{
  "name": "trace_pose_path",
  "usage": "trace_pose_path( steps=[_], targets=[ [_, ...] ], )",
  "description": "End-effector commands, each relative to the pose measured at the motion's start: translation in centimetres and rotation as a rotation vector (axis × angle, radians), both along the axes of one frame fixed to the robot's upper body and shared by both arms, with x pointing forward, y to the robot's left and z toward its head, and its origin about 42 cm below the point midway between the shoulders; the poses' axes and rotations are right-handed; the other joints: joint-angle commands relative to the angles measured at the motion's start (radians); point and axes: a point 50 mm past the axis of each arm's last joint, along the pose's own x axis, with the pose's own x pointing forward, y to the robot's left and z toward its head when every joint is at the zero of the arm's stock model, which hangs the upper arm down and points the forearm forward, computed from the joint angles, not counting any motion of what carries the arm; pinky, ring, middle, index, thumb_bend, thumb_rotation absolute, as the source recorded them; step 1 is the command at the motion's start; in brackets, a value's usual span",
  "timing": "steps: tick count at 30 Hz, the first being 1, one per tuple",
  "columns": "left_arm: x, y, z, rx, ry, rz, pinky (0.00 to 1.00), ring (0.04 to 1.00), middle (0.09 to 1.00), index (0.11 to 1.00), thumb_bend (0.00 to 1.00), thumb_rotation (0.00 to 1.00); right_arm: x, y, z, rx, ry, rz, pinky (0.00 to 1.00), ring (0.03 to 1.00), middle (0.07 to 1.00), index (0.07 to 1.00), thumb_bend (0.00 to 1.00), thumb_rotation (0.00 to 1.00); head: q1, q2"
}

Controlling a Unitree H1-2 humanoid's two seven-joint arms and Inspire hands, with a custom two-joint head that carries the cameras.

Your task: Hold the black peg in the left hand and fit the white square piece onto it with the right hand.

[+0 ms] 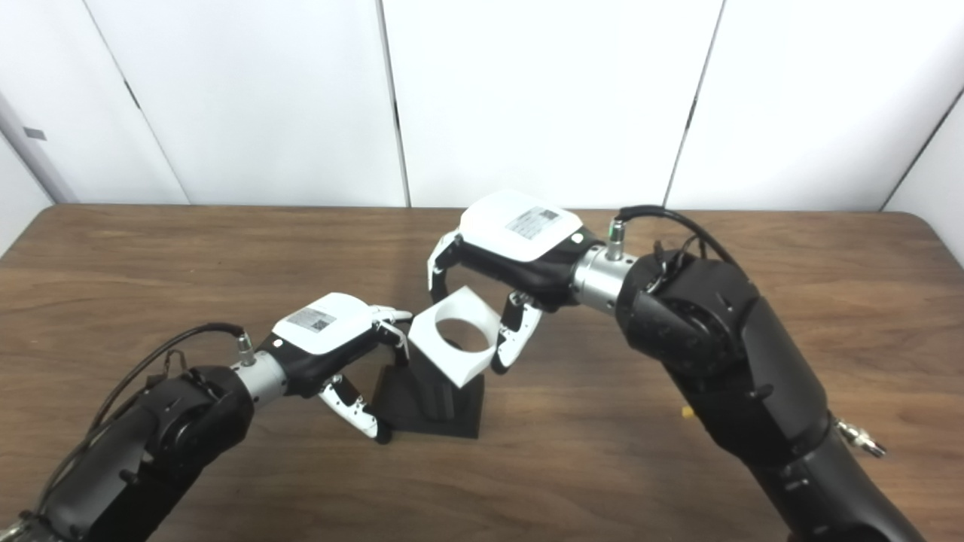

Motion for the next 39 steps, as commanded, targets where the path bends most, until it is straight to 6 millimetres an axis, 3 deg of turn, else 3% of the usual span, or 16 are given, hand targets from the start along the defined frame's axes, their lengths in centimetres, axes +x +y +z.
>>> trace_pose_path(
  steps=[1,15,39],
  targets=[
    [-1.4,-1.3,-2.8,0.040,0.112,-0.057,0.69,0.897,0.907,0.489,0.52,0.07,-0.2,0.6,1.5,0.019,-0.056,0.023,0.68,0.760,0.743,0.477,0.52,0.13,0.006,0.000],
    [-1.6,-1.6,-2.7,0.048,0.111,-0.054,0.69,0.901,0.914,0.490,0.52,0.07,0.0,1.7,-1.2,-0.004,-0.009,0.030,0.68,0.756,0.740,0.477,0.52,0.13,0.016,0.004],
    [-1.7,-2.5,-2.4,0.033,0.122,-0.061,0.70,0.909,0.916,0.489,0.52,0.07,0.9,2.5,-3.2,-0.006,0.031,0.034,0.67,0.748,0.736,0.477,0.52,0.13,0.028,0.014]
  ],
)
